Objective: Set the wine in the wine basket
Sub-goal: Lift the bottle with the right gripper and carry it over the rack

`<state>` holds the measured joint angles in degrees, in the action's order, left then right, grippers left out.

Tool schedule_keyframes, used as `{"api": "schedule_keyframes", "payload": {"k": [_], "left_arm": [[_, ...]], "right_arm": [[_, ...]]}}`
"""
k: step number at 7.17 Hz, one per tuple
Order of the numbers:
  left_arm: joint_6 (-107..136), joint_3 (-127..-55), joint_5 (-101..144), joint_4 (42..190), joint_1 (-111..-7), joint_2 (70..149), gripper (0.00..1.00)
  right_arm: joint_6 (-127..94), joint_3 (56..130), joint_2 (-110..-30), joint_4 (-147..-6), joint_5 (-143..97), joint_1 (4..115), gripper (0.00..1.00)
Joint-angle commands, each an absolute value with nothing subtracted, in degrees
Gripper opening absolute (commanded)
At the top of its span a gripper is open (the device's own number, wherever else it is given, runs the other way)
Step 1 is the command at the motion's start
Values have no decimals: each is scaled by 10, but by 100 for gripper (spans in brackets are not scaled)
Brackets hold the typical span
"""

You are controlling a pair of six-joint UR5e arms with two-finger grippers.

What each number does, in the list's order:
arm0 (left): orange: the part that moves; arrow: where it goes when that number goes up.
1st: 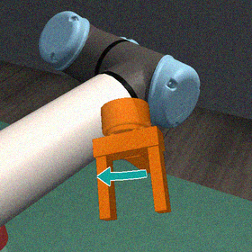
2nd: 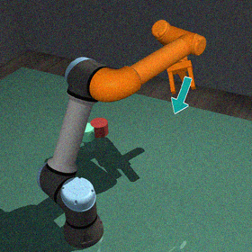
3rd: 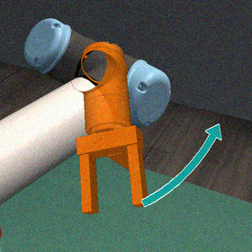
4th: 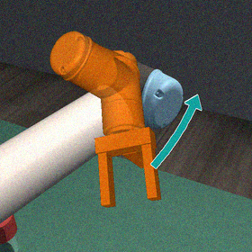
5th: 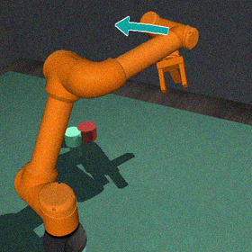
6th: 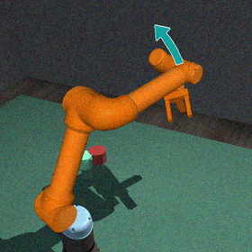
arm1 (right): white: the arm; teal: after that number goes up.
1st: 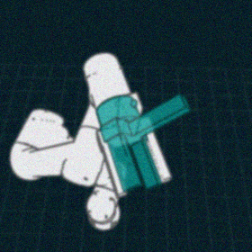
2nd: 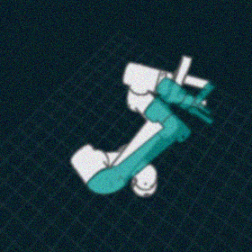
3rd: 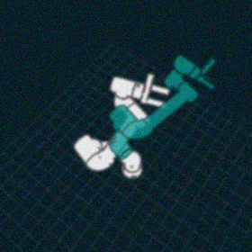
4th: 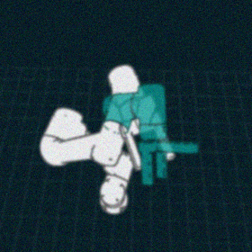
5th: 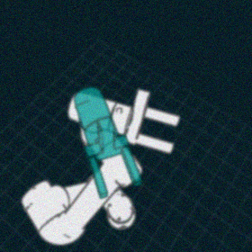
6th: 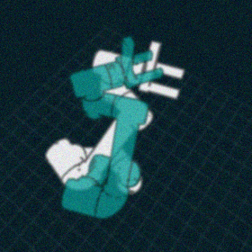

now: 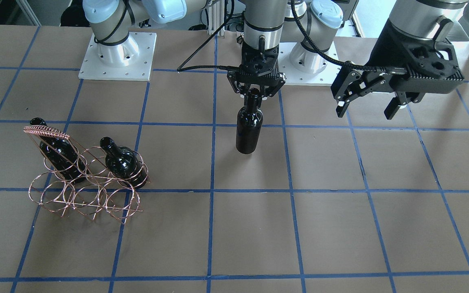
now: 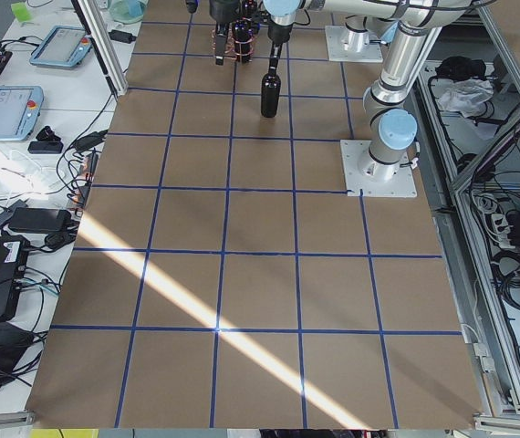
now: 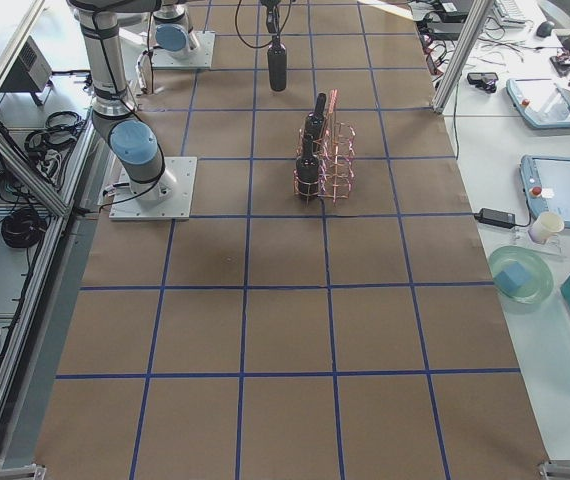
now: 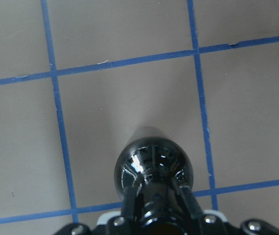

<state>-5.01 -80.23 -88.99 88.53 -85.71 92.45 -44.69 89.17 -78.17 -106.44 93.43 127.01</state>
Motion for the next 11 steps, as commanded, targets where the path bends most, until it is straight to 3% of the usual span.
{"api": "schedule_keyframes", "payload": {"k": [1, 6, 11], "left_arm": [[-50, -802, -891, 887, -857, 923, 100], [-50, -803, -892, 888, -857, 921, 100], [-50, -803, -895, 888, -859, 922, 100]], "right_arm": [[-382, 891, -848, -968, 934, 1207, 1], [-137, 894, -968, -845, 941, 998, 0], [-7, 897, -969, -858, 962, 872, 0]]}}
